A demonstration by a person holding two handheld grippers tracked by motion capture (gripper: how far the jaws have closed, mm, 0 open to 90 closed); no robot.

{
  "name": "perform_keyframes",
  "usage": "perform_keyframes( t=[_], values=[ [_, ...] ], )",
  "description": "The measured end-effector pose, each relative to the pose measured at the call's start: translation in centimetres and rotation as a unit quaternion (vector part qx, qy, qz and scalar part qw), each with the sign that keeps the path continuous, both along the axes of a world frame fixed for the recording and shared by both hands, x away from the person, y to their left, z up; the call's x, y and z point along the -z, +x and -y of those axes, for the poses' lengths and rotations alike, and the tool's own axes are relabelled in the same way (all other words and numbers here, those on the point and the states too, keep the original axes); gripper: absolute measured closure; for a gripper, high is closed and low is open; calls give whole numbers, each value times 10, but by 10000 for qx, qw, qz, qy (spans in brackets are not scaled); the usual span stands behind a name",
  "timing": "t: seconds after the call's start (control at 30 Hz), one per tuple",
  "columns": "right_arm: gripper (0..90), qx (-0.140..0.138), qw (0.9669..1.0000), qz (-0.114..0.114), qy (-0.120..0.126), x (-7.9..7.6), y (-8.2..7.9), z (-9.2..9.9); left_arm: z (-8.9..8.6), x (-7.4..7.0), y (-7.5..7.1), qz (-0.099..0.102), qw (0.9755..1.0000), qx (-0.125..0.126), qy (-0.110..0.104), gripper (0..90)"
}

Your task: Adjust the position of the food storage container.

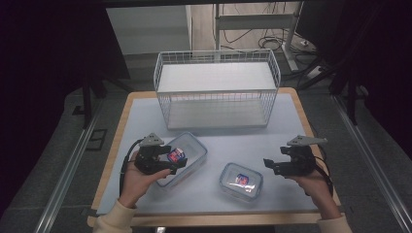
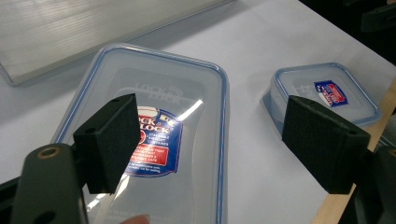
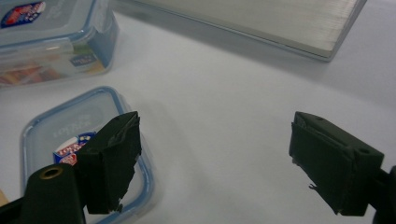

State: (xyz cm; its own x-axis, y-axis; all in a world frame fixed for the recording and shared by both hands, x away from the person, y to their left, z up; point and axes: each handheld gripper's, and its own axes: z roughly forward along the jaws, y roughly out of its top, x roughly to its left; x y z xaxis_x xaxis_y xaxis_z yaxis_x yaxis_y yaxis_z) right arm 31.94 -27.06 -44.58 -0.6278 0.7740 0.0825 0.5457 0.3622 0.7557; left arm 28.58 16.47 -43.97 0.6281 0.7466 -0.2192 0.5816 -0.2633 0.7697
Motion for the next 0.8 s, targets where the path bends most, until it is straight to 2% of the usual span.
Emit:
perform_keyframes(
  t=[0.1,0.13,0.23,0.37,0.43,0.5,0.57,0.63,0.7,0.8],
  values=[
    [165,30,10000,-24,-22,1,3,2,-1,0,0,-12,10000,3,-28,197],
    [173,31,9999,-115,26,3,7,2,-2,0,0,-27,10000,23,-88,199],
    [173,-9,9998,-196,52,4,10,2,-3,0,1,-23,9999,35,-115,206],
    [173,-7,9998,-202,-8,5,8,-1,-4,0,-1,27,9999,47,-134,270],
    [173,25,9998,-175,25,3,6,-2,-5,1,-5,62,9998,44,-195,385],
    [174,16,9999,-169,30,2,5,-3,-5,1,-6,44,9997,137,-218,560],
    [173,-38,9999,-109,-11,1,3,-6,-3,-1,-10,33,9991,357,-210,749],
    [173,-70,9999,-84,-30,-1,3,-9,1,-1,-13,-2,9987,497,-104,879],
    [174,-89,9999,-70,-35,-1,2,-10,7,0,-18,-64,9979,641,44,900],
    [173,-89,9999,-65,-50,0,3,-8,10,4,-26,-148,9970,743,125,900]
  ],
)
